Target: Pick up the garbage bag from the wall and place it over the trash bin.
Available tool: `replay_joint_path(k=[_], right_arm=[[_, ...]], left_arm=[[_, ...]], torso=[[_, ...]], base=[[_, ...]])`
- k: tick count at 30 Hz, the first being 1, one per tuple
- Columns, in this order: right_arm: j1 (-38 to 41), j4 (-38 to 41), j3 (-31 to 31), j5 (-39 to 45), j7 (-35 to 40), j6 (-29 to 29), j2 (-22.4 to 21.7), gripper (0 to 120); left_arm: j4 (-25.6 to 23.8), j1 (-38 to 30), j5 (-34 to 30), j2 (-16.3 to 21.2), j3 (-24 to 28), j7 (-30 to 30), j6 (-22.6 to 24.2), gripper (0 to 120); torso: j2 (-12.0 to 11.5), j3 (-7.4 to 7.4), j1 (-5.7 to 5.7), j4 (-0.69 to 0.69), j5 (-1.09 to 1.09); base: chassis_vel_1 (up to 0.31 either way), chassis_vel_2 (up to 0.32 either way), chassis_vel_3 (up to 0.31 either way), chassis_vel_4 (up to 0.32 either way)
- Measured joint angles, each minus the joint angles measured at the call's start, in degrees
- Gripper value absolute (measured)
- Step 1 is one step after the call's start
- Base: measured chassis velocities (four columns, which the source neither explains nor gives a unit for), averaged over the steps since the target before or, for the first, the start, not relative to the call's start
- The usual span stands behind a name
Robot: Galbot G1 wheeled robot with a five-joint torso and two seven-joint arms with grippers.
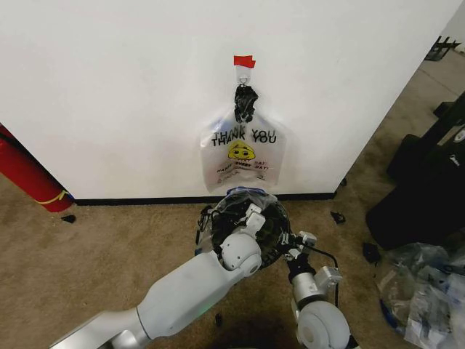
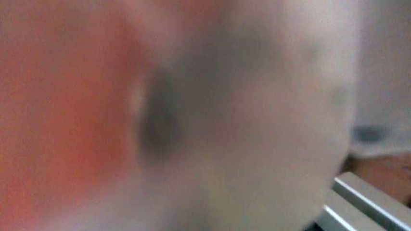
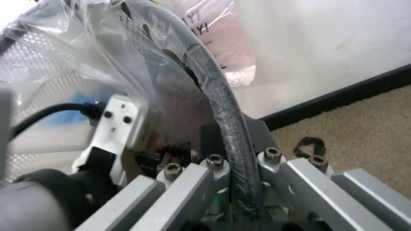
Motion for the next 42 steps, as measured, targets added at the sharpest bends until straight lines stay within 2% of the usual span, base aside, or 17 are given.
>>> replay_joint_path(k=[7,15,20,26,32,42], right_arm=[[-0.91,0.63,1.08,-0.19,0.16,-0.02,-1.27,0],[0.99,-2.11,1.93,-1.74,-0.51,2.00,-0.92,0],[2.18,-4.35,1.96,-4.69,-1.10,3.58,0.24,0],[2.49,-6.70,2.49,-8.01,-2.67,6.31,0.69,0],[2.14,-8.32,2.72,-13.31,-5.96,9.87,0.85,0],[0.85,-7.15,3.02,-17.38,-9.89,13.31,0.50,0]], left_arm=[[1.94,0.00,1.56,-0.84,0.21,1.61,-2.10,0],[-4.57,2.96,1.33,0.09,1.30,2.73,-3.64,0],[-9.01,5.17,2.97,1.80,1.62,2.65,-2.42,0],[-11.47,7.10,5.07,3.89,1.60,2.41,-1.49,0],[-10.31,6.94,6.44,4.62,1.59,2.35,1.81,0],[-3.72,2.96,5.61,3.86,3.75,2.29,2.28,0]], torso=[[0.00,0.00,0.00,0.00,0.00],[0.00,0.00,0.00,0.01,0.00],[0.00,0.00,0.00,0.01,0.00],[0.00,0.00,0.00,0.01,-0.01],[0.00,0.00,0.00,0.01,0.00],[0.00,0.00,0.00,0.00,-0.01]], base=[[0.000,0.000,0.000,0.000],[0.000,0.000,0.000,0.000],[0.000,0.000,0.000,0.000],[0.000,0.000,0.000,0.000],[0.000,0.000,0.000,0.000],[0.000,0.000,0.000,0.000]])
